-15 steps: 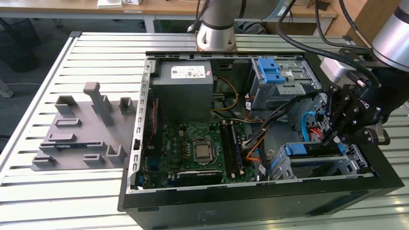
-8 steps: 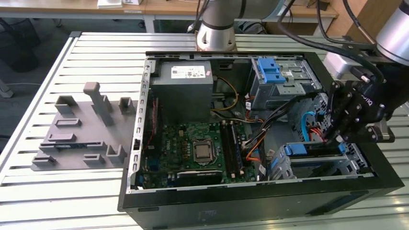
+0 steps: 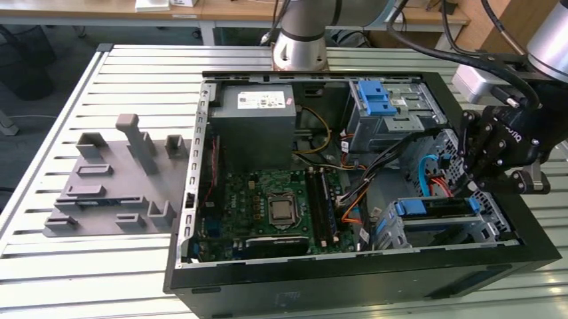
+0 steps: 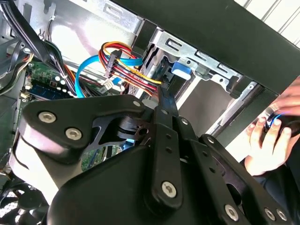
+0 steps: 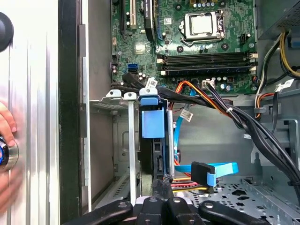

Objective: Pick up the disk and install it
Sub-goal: 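Insert the first disk wire, then insert the second disk wire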

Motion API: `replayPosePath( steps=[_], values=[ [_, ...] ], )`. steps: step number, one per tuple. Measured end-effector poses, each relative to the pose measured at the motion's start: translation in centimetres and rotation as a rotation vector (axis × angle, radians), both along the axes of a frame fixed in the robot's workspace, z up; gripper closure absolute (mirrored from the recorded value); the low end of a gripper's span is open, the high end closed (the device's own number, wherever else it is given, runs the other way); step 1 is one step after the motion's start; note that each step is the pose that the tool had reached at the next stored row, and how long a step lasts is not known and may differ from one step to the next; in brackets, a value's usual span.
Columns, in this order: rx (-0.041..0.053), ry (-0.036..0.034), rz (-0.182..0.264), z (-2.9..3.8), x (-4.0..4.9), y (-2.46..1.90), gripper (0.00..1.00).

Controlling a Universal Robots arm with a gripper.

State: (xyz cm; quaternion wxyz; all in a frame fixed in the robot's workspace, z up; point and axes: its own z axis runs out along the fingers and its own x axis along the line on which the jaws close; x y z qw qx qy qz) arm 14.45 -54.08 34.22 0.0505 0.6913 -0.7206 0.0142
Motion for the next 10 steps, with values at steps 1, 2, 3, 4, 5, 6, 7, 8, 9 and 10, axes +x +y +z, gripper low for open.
replayPosePath(
  steps=[1, 2, 3, 4, 5, 6, 7, 8, 9, 10],
  values=[
    [-0.0001, 0.0000, 0.000, 0.01, 0.00, 0.00, 0.89],
    [-0.0001, 0.0000, 0.000, 0.02, 0.00, 0.00, 0.89],
    [-0.0001, 0.0000, 0.000, 0.03, 0.00, 0.00, 0.89],
    [-0.0001, 0.0000, 0.000, 0.04, 0.00, 0.00, 0.89],
    [0.0000, 0.0000, 0.000, 0.05, 0.00, 0.00, 0.89],
    [0.0000, 0.0000, 0.000, 0.07, 0.00, 0.00, 0.89],
    [-0.0001, 0.0000, 0.000, 0.08, 0.00, 0.00, 0.89],
    [-0.0001, 0.0000, 0.000, 0.09, 0.00, 0.00, 0.89],
    [-0.0001, 0.0000, 0.000, 0.10, 0.00, 0.00, 0.89],
    [-0.0001, 0.0000, 0.000, 0.10, 0.00, 0.00, 0.89]
  ],
)
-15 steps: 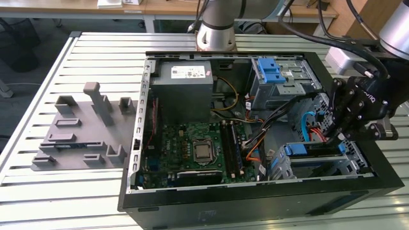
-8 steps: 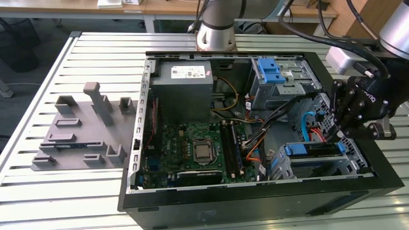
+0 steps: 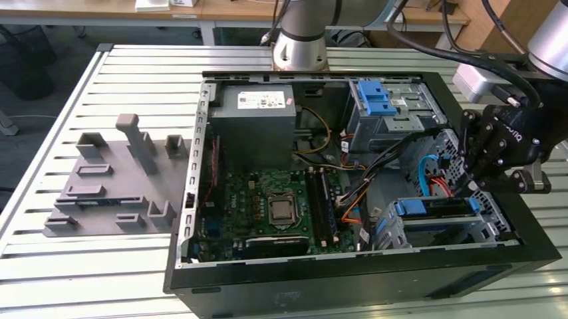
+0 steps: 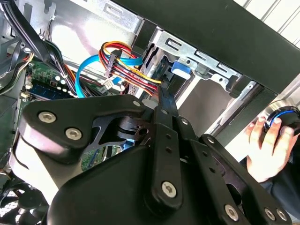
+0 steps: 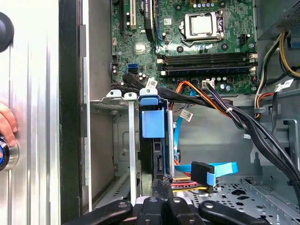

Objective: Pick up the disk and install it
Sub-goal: 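Insert the second disk wire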

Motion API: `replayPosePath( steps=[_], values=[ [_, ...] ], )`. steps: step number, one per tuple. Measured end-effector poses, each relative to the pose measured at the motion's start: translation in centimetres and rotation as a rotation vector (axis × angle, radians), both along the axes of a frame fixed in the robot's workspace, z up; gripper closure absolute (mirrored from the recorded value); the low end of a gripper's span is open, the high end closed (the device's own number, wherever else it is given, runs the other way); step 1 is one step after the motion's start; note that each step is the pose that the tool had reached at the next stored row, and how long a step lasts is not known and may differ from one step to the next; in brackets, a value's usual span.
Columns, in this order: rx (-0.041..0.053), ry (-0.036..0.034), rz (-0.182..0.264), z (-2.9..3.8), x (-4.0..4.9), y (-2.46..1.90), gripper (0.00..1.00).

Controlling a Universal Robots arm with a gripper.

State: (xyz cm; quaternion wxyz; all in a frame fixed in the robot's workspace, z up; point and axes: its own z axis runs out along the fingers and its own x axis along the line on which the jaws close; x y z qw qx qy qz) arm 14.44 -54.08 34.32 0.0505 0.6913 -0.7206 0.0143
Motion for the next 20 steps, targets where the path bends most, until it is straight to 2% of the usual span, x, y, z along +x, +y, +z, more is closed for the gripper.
replayPosePath(
  steps=[7, 13, 18, 20],
  values=[
    [0.0001, -0.0019, 0.000, 0.03, 0.00, 0.00, 0.89],
    [0.0022, -0.0184, 0.002, 0.02, -0.59, -0.05, 0.89],
    [0.0034, -0.0188, 0.002, 0.50, -0.78, -0.05, 0.89],
    [0.0042, -0.0190, 0.002, 0.62, -1.12, -0.04, 0.89]
  ],
)
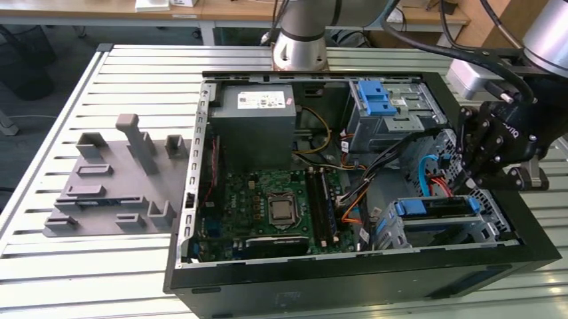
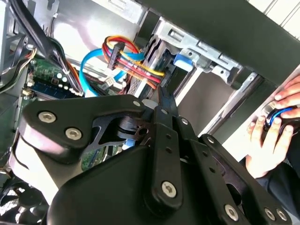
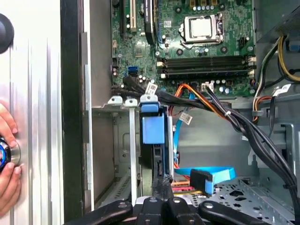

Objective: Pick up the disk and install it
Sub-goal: 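Insert the second disk wire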

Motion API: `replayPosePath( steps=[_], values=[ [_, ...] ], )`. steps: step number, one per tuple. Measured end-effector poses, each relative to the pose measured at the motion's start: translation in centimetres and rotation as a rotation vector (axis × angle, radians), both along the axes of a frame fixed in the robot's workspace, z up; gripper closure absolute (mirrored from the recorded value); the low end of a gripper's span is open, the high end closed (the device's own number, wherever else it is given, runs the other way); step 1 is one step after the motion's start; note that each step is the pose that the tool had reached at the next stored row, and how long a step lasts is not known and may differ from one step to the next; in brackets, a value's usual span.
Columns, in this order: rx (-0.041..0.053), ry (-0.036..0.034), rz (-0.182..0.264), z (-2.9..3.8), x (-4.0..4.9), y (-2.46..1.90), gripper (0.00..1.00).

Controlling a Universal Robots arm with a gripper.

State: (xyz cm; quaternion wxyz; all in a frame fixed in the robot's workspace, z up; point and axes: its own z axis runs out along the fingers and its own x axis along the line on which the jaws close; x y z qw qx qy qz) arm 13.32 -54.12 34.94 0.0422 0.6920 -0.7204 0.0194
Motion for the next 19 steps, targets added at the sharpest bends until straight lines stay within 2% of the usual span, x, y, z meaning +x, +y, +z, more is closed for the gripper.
replayPosePath(
  steps=[7, 15, 19],
  values=[
    [0.0042, -0.0063, 0.000, 0.18, -2.43, -0.01, 0.89],
    [0.0044, -0.0066, 0.000, 1.99, -2.88, 0.09, 0.89],
    [0.0048, -0.0067, 0.000, 2.65, -2.92, 0.40, 0.89]
  ],
)
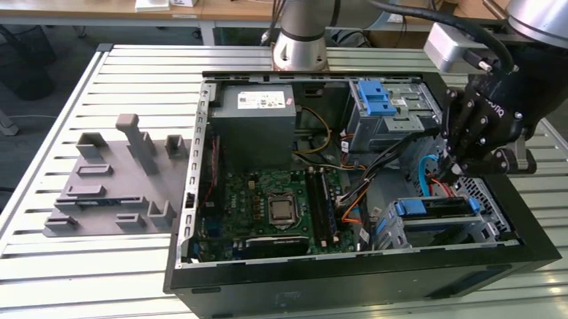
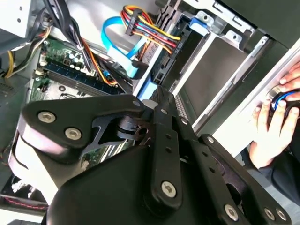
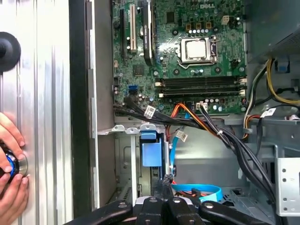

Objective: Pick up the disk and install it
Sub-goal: 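Insert the second disk wire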

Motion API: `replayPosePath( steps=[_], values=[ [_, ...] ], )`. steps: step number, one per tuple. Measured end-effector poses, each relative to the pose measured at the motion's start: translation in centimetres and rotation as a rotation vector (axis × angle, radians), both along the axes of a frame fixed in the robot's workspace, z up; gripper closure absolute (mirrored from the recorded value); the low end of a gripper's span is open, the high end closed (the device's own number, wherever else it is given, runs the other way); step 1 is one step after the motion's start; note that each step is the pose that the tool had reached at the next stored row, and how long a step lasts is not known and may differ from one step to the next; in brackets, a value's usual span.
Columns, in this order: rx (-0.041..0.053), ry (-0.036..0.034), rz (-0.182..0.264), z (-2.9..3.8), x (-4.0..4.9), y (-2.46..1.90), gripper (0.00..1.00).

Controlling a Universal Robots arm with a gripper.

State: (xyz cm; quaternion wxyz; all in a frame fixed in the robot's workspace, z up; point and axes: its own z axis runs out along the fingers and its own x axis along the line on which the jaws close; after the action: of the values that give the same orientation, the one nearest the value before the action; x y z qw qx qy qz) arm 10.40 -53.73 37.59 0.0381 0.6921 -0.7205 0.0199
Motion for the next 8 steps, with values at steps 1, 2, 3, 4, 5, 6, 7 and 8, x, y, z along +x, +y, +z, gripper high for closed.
replayPosePath(
  steps=[1, 2, 3, 4, 5, 6, 7, 8],
  values=[
    [-0.0002, 0.0000, 0.000, 0.10, 0.00, 0.15, 0.89],
    [-0.0005, 0.0000, 0.000, 0.18, 0.00, 0.32, 0.89],
    [-0.0004, 0.0000, 0.000, 0.26, 0.00, 0.51, 0.89],
    [-0.0005, 0.0000, 0.000, 0.32, 0.00, 0.69, 0.89],
    [-0.0005, 0.0000, 0.000, 0.40, 0.00, 0.87, 0.89],
    [-0.0004, 0.0000, 0.000, 0.49, 0.00, 1.04, 0.89],
    [-0.0004, 0.0000, 0.000, 0.61, 0.00, 1.17, 0.89],
    [-0.0006, 0.0000, 0.000, 0.76, 0.00, 1.28, 0.89]
  ],
)
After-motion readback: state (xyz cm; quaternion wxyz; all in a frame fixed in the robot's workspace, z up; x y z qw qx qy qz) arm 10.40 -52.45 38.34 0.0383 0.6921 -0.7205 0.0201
